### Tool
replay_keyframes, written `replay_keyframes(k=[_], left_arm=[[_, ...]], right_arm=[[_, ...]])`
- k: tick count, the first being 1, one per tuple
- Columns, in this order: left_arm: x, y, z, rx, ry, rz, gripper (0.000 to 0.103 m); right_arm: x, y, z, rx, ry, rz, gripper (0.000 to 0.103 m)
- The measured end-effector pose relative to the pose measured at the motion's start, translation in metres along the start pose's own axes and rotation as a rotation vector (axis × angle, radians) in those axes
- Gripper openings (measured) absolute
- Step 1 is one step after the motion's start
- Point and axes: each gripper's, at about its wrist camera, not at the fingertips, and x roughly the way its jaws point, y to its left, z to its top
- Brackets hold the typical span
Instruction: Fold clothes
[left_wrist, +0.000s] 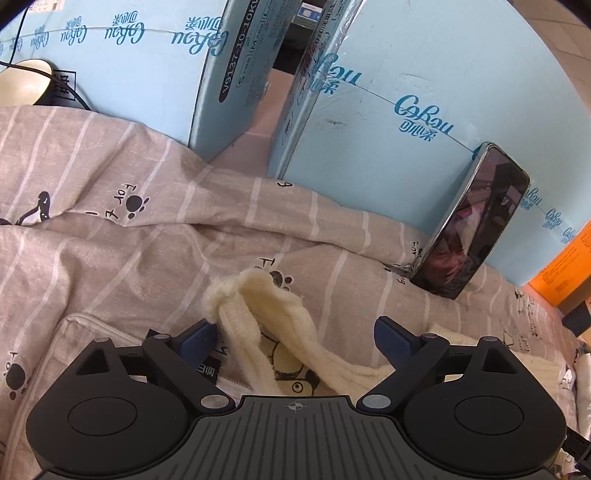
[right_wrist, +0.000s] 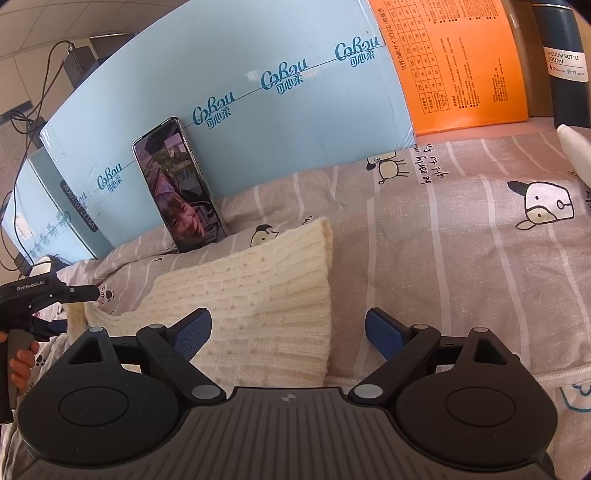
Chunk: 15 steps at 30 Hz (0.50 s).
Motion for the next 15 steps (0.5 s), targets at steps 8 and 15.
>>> replay_keyframes(k=[8,15], left_arm=[[0.004,-0.013,-0.011,0.193,-0.12,0.021,0.018],[-0.025,-0.054,-0.009,0.473,-0.356,-0.036,0.014]], right_arm=[[0.001,-0.003,-0.001,0.009,0.009,0.029,0.09],[0.004,0.012,-0.01,-0.087,0.035,0.102,0.035]])
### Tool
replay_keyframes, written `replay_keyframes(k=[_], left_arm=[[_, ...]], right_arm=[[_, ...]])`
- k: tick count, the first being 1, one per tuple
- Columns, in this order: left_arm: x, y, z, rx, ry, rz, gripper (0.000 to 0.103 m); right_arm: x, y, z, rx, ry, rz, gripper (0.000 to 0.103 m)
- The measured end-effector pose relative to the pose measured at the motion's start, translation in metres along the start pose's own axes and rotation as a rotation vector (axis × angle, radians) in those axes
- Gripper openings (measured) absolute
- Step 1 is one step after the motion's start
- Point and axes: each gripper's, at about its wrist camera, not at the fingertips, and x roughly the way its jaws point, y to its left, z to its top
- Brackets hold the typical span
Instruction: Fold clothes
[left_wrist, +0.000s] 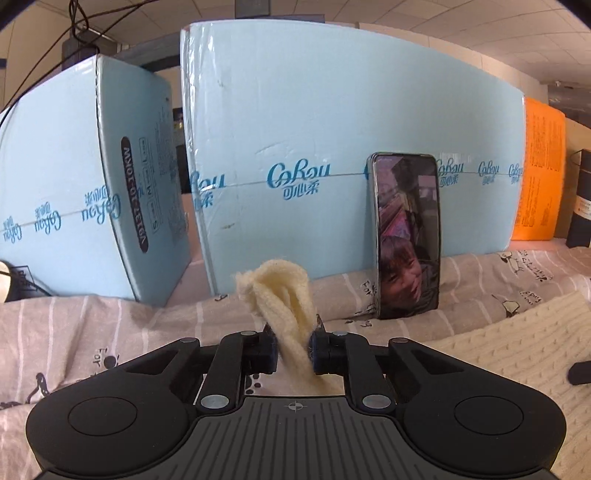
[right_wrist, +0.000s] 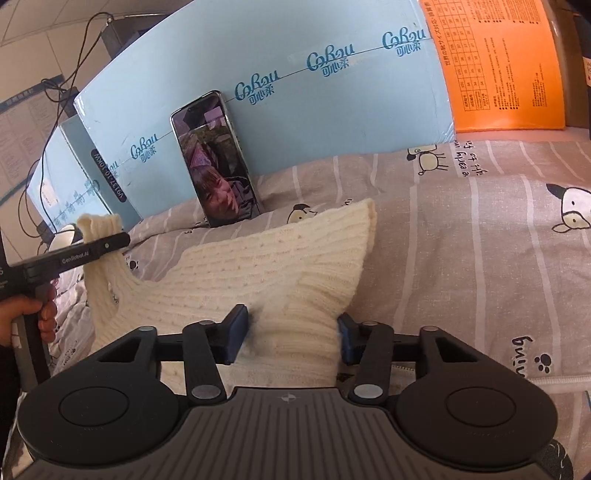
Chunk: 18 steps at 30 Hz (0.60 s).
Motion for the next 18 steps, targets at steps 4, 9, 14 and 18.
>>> replay_keyframes(k=[4,9,14,18], left_arm=[[-0.007,-0.002,0.014,0.011,-0.107,-0.025,0.014],[0.004,0.01,0.01,-0.007,-0.087,-0.039,0.015],[0.028,0.019,-0.014,0.008,0.025,-0.019,0.022],[0.029,0.025,-0.021,0.041,0.049,0.026,0.048]], right_arm=[[-0.007,0.003,0.0,-0.016,-0.06,0.029,0.019],[-0.018,-0.003,0.005,-0.005,-0.135,-0.015,0.018],[-0.005,-0.007,0.003,0.005,-0.071,-0.043,0.023],[-0.003,-0.01,0.002,0.016,-0.063,-0.072,0.035]])
